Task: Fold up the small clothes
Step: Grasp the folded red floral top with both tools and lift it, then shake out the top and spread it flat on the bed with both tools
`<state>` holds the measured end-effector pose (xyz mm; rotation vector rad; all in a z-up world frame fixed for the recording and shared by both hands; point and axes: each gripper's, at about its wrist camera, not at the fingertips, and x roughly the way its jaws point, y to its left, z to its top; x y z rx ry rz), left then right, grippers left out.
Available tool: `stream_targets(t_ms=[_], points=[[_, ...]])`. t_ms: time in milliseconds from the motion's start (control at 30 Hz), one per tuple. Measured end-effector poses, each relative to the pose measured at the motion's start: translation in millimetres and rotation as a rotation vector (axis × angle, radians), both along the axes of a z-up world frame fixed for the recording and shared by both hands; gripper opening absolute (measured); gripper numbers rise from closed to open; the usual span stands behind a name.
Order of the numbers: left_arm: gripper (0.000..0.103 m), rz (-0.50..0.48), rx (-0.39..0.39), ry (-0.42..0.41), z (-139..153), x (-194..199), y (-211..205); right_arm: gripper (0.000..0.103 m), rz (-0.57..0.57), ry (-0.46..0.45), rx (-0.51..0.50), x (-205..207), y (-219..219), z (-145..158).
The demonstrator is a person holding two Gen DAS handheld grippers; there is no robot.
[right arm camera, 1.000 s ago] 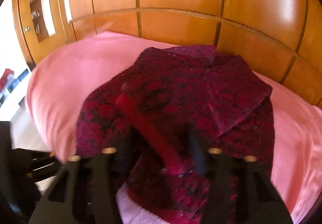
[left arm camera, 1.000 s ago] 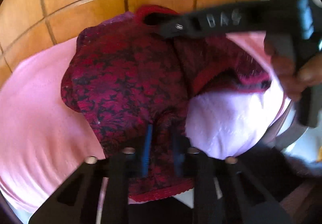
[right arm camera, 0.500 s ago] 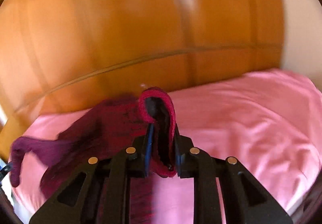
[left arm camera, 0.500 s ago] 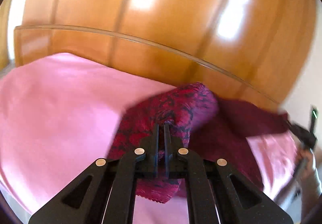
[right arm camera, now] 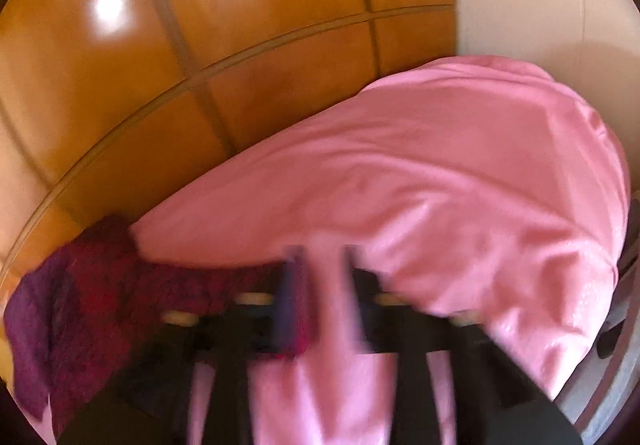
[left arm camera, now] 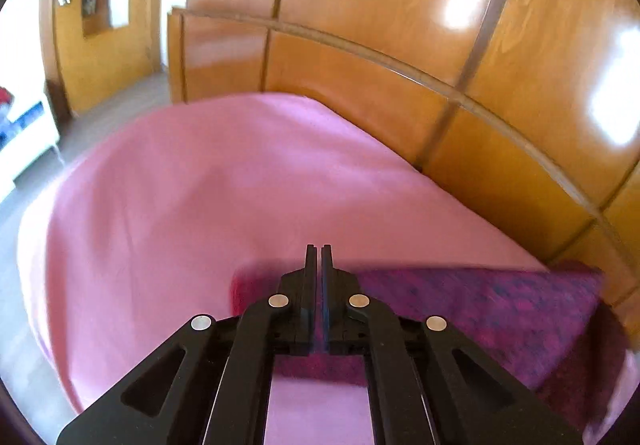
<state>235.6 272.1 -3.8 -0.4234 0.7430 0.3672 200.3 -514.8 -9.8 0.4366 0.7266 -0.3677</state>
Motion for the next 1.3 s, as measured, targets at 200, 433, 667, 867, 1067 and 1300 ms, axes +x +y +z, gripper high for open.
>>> stream_targets(t_ms=[200, 433, 667, 867, 1067, 1300], points=[[0.049, -0.292, -0.199, -0.102, -23.9, -68.8, -52.2, 0.055, 0.25, 0.062, 0.2, -30.4, 68.5, -35.6], [0.049, -0.512, -0.463, -0.052, -80.4, -103.4, -115.5, 0.048, 0.486, 0.152, 0.346, -46.9, 143.8, -72.4], [0.041, -0.594, -0.584, -0.026, -100.9, -97.5, -150.5, 0.035, 0.577, 0.222, 0.321, -47.7, 181.3, -89.7], [0.014, -0.635, -0.485, -0.043, -54.9, -82.6, -146.0, 0.016, 0.634, 0.113, 0.193, -51.7, 190.7, -28.7], [0.012, -0.719, -0.424, -0.06, 23.3, -103.7, -133.0, 0.013, 0.67, -0.072, 0.106, -81.4, 181.6, 51.7], [0.012, -0.671, -0.349, 0.161, -48.0, -129.2, -141.5, 0.012, 0.618, 0.172, 0.1, -103.1, 186.8, -35.2]])
